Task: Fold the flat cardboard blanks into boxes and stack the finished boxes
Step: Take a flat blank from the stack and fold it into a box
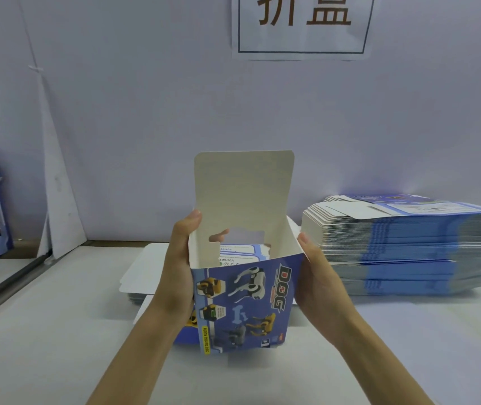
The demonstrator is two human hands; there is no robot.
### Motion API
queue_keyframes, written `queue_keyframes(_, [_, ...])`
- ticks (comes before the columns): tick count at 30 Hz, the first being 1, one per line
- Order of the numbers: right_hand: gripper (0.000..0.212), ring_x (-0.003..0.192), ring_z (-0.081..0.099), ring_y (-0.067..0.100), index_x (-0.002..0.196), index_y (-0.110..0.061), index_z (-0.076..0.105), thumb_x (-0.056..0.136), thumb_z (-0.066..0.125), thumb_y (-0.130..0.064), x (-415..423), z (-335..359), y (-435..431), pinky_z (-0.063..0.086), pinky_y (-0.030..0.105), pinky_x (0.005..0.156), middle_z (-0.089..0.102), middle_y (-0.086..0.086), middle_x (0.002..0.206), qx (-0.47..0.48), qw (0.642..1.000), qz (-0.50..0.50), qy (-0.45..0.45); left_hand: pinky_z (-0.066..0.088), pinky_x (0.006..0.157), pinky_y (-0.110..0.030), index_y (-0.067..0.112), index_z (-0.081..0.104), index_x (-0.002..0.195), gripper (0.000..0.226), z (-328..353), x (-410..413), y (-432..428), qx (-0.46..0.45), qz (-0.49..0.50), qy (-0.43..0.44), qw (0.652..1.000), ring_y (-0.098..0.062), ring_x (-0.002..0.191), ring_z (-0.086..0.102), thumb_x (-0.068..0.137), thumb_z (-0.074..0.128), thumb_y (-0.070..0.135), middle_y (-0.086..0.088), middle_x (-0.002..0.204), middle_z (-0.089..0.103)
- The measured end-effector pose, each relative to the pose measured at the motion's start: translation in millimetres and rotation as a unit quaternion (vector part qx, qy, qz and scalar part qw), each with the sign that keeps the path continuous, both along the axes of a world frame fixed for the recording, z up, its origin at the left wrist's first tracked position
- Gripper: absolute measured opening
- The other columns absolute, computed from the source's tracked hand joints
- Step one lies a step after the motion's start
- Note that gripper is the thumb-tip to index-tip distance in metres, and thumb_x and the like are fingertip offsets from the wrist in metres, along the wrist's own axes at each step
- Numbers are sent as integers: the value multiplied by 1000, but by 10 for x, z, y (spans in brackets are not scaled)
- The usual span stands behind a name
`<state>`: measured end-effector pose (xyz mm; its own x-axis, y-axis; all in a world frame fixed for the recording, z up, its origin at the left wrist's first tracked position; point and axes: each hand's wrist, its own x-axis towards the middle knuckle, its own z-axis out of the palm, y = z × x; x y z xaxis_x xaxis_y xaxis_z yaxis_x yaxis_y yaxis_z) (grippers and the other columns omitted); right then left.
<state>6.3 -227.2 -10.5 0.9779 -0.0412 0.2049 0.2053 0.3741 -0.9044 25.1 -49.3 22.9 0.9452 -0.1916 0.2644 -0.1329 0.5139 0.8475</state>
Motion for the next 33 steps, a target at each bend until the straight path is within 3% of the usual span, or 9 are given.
queue_keyframes(4, [62,100,71,29,108,-19,75,82,47,-67,28,-79,129,55,40,88,73,13,112,7,998,-6,54,58,74,-38,28,78,70,40,-6,20,55,2,-21,-10,1000,-23,82,72,71,47,53,-9,94,75])
queue_keyframes(10, [64,85,74,26,103,-14,74,75,42,-63,19,-72,117,60,33,66,75,15,102,67,997,15,28,58,79,-31,19,66,117,37,-178,189,289,52,-88,-34,994,-22,104,68,86,51,33,-7,113,71])
queue_keyframes(12, [64,87,74,26,106,-14,73,77,41,-61,23,-65,127,60,33,68,75,15,103,77,996,20,25,56,83,-29,28,72,114,39,-240,226,303,97,-110,-37,989,-22,113,64,83,63,51,-3,120,69])
queue_keyframes(15, [62,89,73,28,97,-16,79,79,41,-62,34,-81,145,61,35,73,74,17,106,82,996,27,16,56,83,-29,25,68,119,83,-336,280,286,74,-152,-6,986,-19,115,63,52,77,73,-2,124,67])
queue_keyframes(19, [59,84,74,25,90,-19,81,77,43,-63,38,-81,148,59,30,65,76,13,98,79,997,15,14,57,73,-25,19,59,123,87,-358,366,212,58,-106,-2,993,-20,113,64,54,78,69,-1,116,70])
queue_keyframes(25, [54,84,74,20,89,-21,81,81,44,-60,41,-84,91,59,32,68,77,8,95,66,997,44,25,59,73,-35,14,58,125,100,-416,463,225,42,-118,9,992,-20,98,69,45,84,67,-4,104,72])
queue_keyframes(29, [45,93,68,25,102,-14,77,78,56,-47,-6,23,-38,52,38,83,74,8,101,47,997,40,43,56,63,-23,11,62,125,78,-345,425,138,56,-102,16,993,-11,81,71,68,57,65,-1,88,74])
queue_keyframes(31, [52,104,56,29,120,-8,65,74,70,-33,-44,112,-137,42,42,89,67,11,112,29,999,24,33,50,57,-22,12,67,114,63,-329,418,102,88,-22,52,995,-10,67,64,77,54,61,-1,77,69])
queue_keyframes(33, [47,103,58,25,120,-10,59,75,65,-22,-92,213,-193,42,40,88,67,9,113,-5,1000,20,-3,48,59,-27,13,66,97,27,-334,426,132,170,97,51,979,-19,78,59,97,50,34,-4,78,66])
